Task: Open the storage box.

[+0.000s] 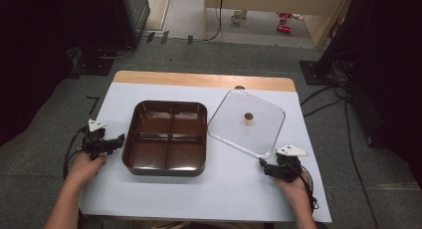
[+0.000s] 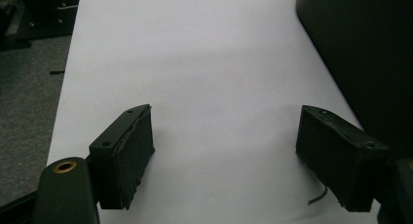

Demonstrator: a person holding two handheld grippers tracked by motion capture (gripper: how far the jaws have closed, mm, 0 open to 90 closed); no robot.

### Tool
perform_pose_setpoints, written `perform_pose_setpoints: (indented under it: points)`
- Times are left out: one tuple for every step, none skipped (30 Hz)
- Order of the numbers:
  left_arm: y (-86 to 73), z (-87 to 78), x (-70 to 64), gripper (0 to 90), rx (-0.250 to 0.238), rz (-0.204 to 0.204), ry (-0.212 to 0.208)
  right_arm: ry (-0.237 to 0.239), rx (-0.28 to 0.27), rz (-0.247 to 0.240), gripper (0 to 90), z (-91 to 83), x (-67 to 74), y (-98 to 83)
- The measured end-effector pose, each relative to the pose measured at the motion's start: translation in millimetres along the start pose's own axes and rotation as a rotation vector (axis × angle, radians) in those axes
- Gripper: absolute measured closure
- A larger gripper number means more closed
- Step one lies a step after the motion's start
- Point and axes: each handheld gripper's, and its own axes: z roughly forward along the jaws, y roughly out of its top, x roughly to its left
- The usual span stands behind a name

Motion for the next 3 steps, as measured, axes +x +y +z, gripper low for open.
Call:
perform_pose_setpoints:
  points:
    - [0.0, 0.0, 0.0, 21.2, 0.0, 0.0, 0.0, 0.0, 0.0, 0.0, 25.8, 0.0, 0.0, 0.0]
    - [0.0, 0.0, 0.0, 21.2, 0.0, 0.0, 0.0, 0.0, 0.0, 0.0, 25.8, 0.0, 0.0, 0.0]
    - [0.0, 0.0, 0.0, 21.2, 0.0, 0.0, 0.0, 0.0, 0.0, 0.0, 25.8, 0.0, 0.0, 0.0]
